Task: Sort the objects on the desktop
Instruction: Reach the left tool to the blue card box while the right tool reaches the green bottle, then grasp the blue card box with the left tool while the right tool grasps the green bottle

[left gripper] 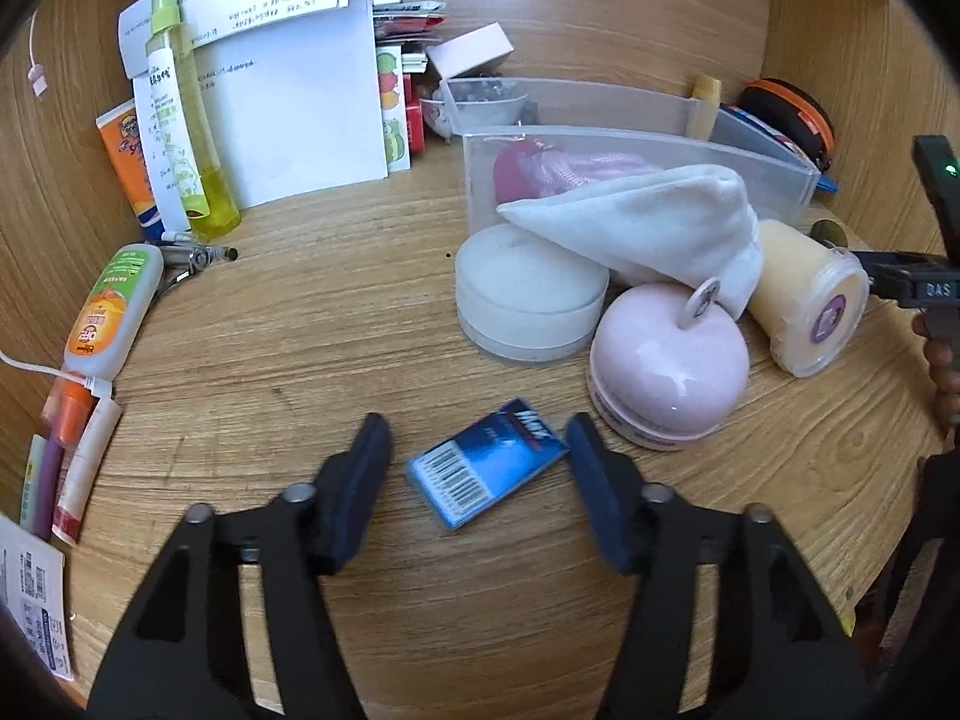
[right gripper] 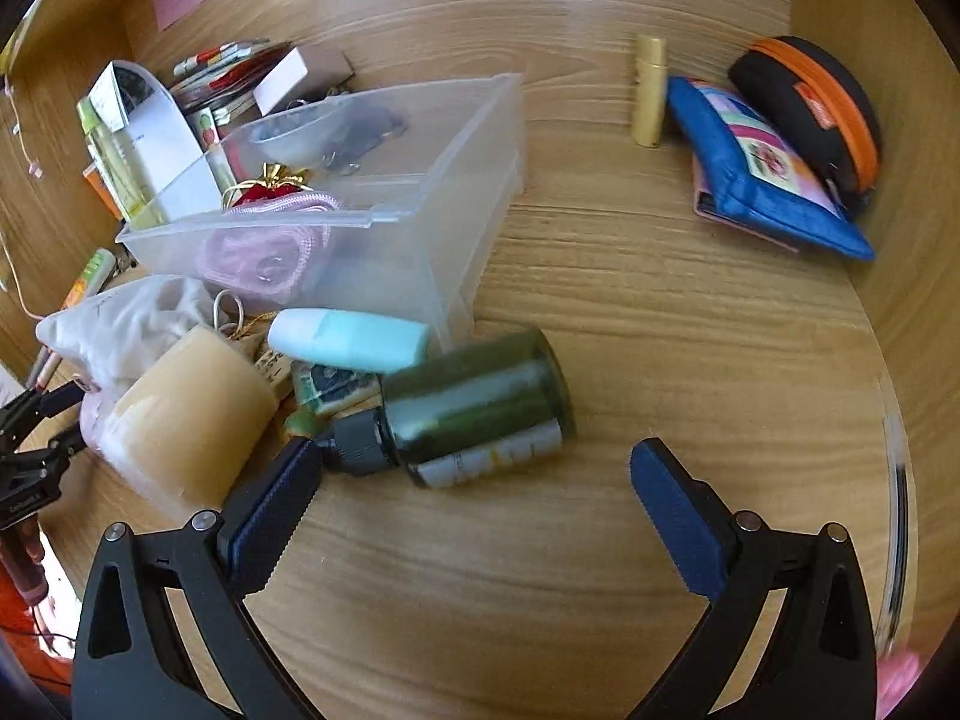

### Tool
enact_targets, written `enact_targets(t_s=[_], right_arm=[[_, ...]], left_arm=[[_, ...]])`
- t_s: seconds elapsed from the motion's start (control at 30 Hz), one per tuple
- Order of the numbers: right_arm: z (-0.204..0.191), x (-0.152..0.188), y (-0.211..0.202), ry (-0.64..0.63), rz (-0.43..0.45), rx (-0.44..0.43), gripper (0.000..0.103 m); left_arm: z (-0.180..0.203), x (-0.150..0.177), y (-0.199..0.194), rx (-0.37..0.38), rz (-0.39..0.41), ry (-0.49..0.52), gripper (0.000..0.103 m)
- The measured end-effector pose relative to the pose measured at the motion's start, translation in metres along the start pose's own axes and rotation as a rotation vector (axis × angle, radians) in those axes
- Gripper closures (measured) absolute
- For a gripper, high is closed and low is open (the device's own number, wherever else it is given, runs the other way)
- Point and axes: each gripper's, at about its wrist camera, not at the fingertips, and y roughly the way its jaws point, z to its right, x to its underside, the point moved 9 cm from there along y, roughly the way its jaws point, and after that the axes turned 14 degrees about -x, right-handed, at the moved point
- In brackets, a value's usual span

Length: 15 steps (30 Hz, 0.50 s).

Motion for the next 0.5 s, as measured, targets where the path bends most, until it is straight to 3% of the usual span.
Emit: enact_targets(t_s=[0.17,0.23,0.37,0.5], right_arm=[[-0.005,-0.008,0.009,-0.048,-0.006,-0.028,0.005],[-0.009,-0.006,0.014,-0.073,-0.015,-0.031,0.019],[-0.010,-0.003,0.015,-0.090,0.007,0.006,0.018],[-0.009,0.000,0.007,-0.070,0.043,-0.010,0.019]], left_arm=[[-0.002,0.000,-0.001,-0.001,0.013,-0.008,0.051],[-0.002,-0.002,0.001,-0.012,0.018,-0.010,0.051],[-0.011,-0.005,0.007,-0.042,0.016,-0.045,0.051],[-0.015,-0.006,0.007,-0.039,0.010,-0.081,0.051]])
